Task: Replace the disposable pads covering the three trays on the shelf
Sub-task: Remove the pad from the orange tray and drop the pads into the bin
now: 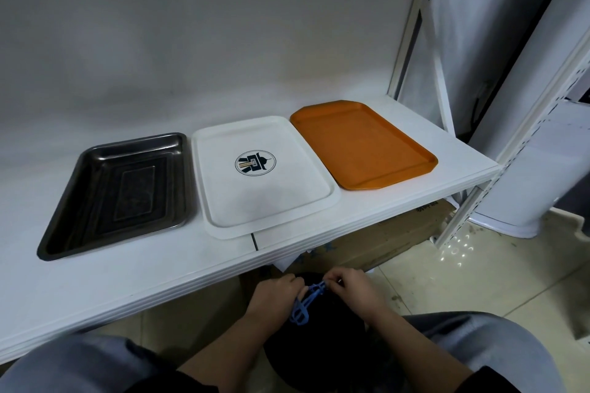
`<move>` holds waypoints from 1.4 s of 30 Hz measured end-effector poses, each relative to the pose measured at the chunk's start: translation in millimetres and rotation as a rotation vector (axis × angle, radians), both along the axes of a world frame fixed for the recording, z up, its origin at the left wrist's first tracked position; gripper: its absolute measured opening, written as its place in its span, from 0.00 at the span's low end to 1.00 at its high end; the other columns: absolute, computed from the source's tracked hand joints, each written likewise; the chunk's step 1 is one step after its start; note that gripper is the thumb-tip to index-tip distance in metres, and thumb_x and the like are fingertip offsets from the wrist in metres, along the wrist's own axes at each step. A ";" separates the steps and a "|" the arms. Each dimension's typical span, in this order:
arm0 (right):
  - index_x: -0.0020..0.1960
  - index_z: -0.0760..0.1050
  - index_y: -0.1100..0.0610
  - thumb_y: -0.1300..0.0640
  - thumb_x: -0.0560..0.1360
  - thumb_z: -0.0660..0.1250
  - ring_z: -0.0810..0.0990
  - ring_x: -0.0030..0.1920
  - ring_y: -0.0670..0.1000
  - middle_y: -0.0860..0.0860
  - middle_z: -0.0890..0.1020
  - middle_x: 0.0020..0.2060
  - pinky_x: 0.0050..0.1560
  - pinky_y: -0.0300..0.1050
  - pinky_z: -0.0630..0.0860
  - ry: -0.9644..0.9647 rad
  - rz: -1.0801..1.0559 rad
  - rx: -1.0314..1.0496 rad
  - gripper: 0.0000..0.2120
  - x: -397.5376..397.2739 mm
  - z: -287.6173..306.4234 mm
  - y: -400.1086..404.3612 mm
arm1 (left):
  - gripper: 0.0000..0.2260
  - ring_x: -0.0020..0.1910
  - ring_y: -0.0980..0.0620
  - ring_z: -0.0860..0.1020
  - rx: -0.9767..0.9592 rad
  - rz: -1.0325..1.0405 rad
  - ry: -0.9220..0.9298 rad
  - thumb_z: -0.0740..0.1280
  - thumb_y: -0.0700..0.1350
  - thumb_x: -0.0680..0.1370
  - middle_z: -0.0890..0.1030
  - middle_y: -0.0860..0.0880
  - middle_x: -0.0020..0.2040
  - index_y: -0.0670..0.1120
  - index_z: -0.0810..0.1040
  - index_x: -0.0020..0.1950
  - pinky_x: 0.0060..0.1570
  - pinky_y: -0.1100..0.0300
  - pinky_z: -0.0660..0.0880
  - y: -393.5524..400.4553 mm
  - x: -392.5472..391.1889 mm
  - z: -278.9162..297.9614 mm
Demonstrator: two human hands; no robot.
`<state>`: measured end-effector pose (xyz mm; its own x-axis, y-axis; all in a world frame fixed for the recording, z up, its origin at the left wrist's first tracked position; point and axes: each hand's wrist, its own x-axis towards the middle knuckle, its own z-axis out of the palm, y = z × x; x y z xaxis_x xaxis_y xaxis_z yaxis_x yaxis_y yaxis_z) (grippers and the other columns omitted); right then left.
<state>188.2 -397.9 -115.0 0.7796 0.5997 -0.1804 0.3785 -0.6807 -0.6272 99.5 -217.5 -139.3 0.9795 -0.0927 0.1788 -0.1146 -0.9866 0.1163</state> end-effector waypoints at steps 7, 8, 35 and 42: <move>0.47 0.77 0.50 0.49 0.74 0.69 0.81 0.36 0.51 0.48 0.80 0.41 0.33 0.43 0.74 -0.553 0.133 -0.300 0.05 -1.7 7.8 -7.1 | 0.11 0.18 0.61 0.66 0.104 -0.023 0.101 0.69 0.52 0.69 0.71 0.56 0.25 0.56 0.70 0.29 0.23 0.66 0.38 4.6 -8.1 8.1; 0.40 0.77 0.49 0.50 0.66 0.77 0.78 0.26 0.50 0.48 0.79 0.33 0.25 0.40 0.71 -0.573 0.163 -0.358 0.09 -1.9 6.8 -8.9 | 0.14 0.18 0.61 0.66 0.104 -0.033 0.141 0.75 0.52 0.65 0.71 0.57 0.25 0.56 0.70 0.29 0.24 0.67 0.38 6.6 -8.5 4.6; 0.69 0.66 0.53 0.51 0.76 0.62 0.69 0.65 0.56 0.55 0.73 0.65 0.60 0.48 0.66 -0.307 0.399 -0.558 0.22 -8.6 4.6 15.3 | 0.09 0.41 0.44 0.77 -0.382 0.052 0.261 0.54 0.54 0.82 0.78 0.46 0.41 0.50 0.69 0.53 0.39 0.54 0.70 -15.1 -6.6 39.2; 0.64 0.70 0.54 0.51 0.76 0.63 0.78 0.58 0.57 0.56 0.78 0.59 0.52 0.48 0.74 -0.198 0.221 -0.527 0.18 -0.6 -3.0 9.6 | 0.08 0.26 0.59 0.74 -1.144 0.274 0.464 0.66 0.44 0.78 0.77 0.51 0.31 0.46 0.76 0.40 0.30 0.66 0.72 -1.5 -1.9 44.0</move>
